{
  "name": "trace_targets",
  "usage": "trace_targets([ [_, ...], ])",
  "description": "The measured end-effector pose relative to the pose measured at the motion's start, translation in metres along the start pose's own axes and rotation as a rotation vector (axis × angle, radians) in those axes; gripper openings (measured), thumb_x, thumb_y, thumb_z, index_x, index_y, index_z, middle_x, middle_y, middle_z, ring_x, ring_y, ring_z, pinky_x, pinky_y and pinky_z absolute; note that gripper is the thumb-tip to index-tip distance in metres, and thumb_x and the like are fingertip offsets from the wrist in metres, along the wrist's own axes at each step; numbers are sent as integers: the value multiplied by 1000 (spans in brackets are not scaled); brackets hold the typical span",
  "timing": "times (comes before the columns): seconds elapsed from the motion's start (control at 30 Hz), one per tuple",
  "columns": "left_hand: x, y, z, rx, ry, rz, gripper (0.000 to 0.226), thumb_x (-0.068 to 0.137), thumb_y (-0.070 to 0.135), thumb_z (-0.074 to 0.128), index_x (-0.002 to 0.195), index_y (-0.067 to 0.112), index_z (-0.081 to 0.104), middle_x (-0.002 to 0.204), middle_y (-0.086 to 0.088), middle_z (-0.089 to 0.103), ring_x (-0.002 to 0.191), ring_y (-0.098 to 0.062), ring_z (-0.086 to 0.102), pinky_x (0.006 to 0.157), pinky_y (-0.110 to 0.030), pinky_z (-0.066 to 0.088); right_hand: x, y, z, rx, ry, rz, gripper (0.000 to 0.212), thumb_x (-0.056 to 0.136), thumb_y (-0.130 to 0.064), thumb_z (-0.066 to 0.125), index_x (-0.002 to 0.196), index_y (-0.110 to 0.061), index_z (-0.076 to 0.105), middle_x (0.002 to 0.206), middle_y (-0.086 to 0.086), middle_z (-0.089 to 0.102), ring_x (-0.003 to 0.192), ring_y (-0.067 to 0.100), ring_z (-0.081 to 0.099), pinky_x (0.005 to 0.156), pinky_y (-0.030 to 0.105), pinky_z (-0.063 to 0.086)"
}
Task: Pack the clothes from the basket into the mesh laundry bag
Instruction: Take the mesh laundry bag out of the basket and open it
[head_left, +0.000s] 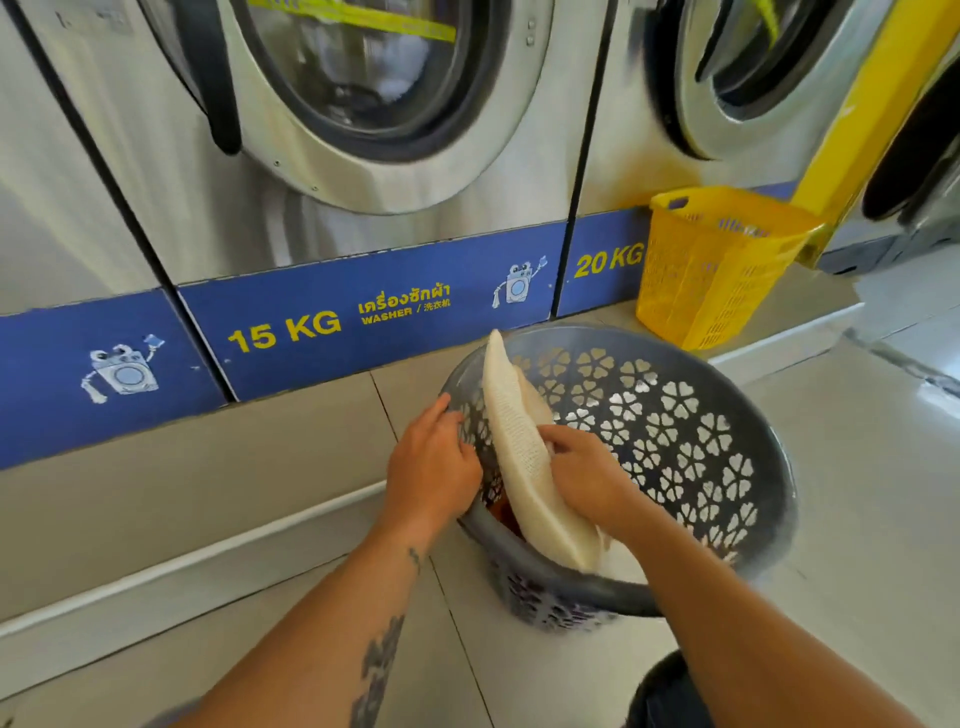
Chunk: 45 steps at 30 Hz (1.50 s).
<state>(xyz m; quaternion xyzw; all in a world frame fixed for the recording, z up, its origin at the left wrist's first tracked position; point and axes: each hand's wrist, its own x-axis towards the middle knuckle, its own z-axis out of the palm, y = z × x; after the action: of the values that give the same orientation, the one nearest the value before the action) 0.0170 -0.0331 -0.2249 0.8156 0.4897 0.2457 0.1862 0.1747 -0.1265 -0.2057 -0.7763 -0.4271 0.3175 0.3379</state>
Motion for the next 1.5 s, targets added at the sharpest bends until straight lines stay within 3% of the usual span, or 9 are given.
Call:
trace_targets([
  [0.13, -10, 11, -11, 133, 50, 4, 32, 89, 16, 43, 113, 12, 64, 124, -8, 53, 114, -30, 46, 92, -42, 41, -35, -4, -11, 101, 115, -24, 45, 104, -29, 40, 148, -31, 46, 145, -2, 53, 105, 13, 60, 80, 28, 48],
  [0.3, -31, 37, -64, -375, 12, -14, 28, 98, 27, 42, 96, 21, 69, 97, 1, 70, 94, -22, 61, 78, -31, 44, -67, -31, 1, 118, 234, -232, 55, 98, -29, 51, 152, -28, 39, 140, -2, 56, 118, 17, 58, 100, 34, 47],
  [0.53, -83, 37, -141, -686, -166, -20, 35, 88, 50, 55, 120, 38, 59, 111, 10, 68, 102, -11, 66, 87, -33, 53, -115, -66, 45, 134, 86, -476, 73, 89, -22, 59, 153, -37, 29, 136, -15, 58, 119, 5, 57, 100, 31, 49],
  [0.73, -126, 23, -170, -246, 199, -85, 53, 84, 8, 50, 132, 31, 48, 105, 6, 65, 96, -20, 63, 82, -34, 52, -134, -98, 57, 153, 67, -531, 82, 91, -8, 62, 158, -31, 22, 132, -13, 53, 121, 13, 56, 97, 37, 55],
  [0.93, -139, 5, -232, -112, 507, -125, 78, 88, 0, 42, 150, 39, 14, 121, 4, 50, 101, -19, 49, 80, -29, 36, -134, -135, 72, 264, -113, -527, 76, 91, -2, 60, 155, -31, 30, 132, -11, 57, 109, 10, 63, 84, 30, 59],
  [1.07, -144, -28, -258, 192, 370, -34, 86, 89, 2, 41, 145, 57, 4, 110, 5, 44, 84, -22, 52, 73, -41, 48, -123, -163, 85, 434, -410, -347, 75, 87, 11, 58, 154, -14, 35, 134, 6, 58, 110, 27, 66, 71, 33, 61],
  [1.2, -140, -69, -257, 396, 270, -19, 42, 92, 18, 50, 123, 45, 53, 121, 5, 41, 94, -27, 56, 74, -38, 47, -114, -181, 104, 394, -629, -261, 67, 86, 16, 56, 147, -7, 42, 128, 13, 65, 102, 26, 67, 71, 33, 61],
  [1.37, -138, -106, -244, 337, 228, -154, 43, 87, 6, 45, 123, 23, 61, 131, -2, 47, 107, -31, 56, 83, -41, 47, -103, -166, 148, 238, -637, -233, 72, 85, 17, 55, 151, -6, 38, 124, 8, 64, 99, 25, 66, 63, 27, 59],
  [1.5, -141, -127, -226, 315, 233, -221, 42, 90, 24, 48, 131, 17, 50, 129, -1, 43, 97, -31, 58, 77, -39, 45, -99, -147, 178, 36, -601, -292, 67, 87, 7, 57, 149, -13, 41, 114, -4, 61, 103, 25, 65, 71, 31, 62],
])
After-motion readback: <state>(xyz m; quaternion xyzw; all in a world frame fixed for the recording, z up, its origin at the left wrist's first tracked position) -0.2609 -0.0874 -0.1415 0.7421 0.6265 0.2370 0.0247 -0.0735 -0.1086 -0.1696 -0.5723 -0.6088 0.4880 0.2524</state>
